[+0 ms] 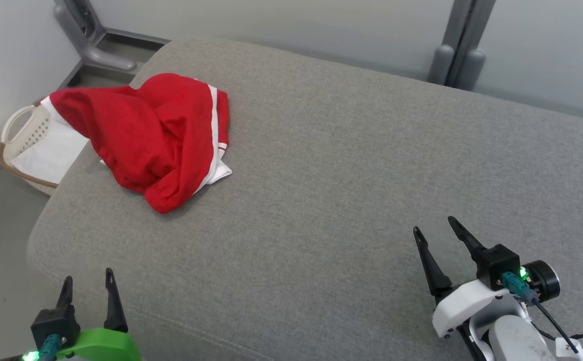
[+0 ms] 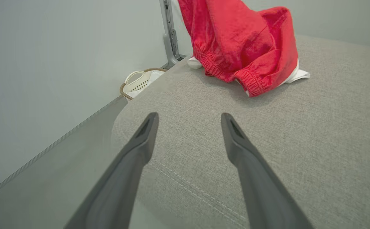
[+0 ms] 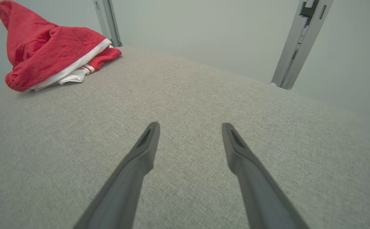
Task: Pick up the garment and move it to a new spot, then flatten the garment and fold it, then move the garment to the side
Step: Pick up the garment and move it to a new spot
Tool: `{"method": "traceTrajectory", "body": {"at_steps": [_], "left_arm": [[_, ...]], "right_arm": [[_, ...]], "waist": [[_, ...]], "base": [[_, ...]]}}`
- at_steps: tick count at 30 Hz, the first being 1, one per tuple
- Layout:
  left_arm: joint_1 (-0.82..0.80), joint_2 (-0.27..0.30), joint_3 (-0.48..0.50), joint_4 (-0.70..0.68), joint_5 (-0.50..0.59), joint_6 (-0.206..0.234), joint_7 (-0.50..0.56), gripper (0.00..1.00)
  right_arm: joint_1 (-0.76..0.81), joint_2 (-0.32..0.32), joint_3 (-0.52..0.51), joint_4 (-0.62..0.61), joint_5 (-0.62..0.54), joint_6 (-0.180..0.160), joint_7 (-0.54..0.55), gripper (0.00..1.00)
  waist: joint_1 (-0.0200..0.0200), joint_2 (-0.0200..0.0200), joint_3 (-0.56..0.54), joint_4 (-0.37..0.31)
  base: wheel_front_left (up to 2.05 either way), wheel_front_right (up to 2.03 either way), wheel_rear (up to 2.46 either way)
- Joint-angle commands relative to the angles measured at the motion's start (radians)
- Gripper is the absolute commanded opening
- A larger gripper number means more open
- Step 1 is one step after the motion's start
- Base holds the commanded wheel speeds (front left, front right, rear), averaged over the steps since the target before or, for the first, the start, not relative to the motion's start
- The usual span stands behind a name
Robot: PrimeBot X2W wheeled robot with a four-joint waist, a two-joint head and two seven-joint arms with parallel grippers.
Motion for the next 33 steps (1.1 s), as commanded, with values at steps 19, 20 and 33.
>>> {"method": "traceTrajectory", "body": {"at_steps": [19, 20, 33], "left_arm": [[-0.451, 0.142, 0.025, 0.200, -0.227, -0.070, -0.001, 1.00], [-0.481, 0.159, 0.021, 0.221, -0.250, -0.071, -0.001, 1.00], [-0.731, 0.301, -0.120, 0.591, -0.438, -0.071, 0.008, 1.00]], "right_arm": [[-0.181, -0.007, 0.054, -0.052, -0.097, 0.000, -0.005, 1.00], [-0.192, -0.007, 0.063, -0.059, -0.102, 0.000, -0.005, 1.00], [-0.242, -0.009, 0.115, -0.091, -0.105, -0.001, -0.003, 1.00]], "waist": [[0.0000, 0.0000, 0.319, -0.125], [0.0000, 0.0000, 0.338, -0.135], [0.0000, 0.0000, 0.428, -0.235]], "base": [[0.00, 0.00, 0.00], [0.00, 0.00, 0.00], [0.00, 0.00, 0.00]]}}
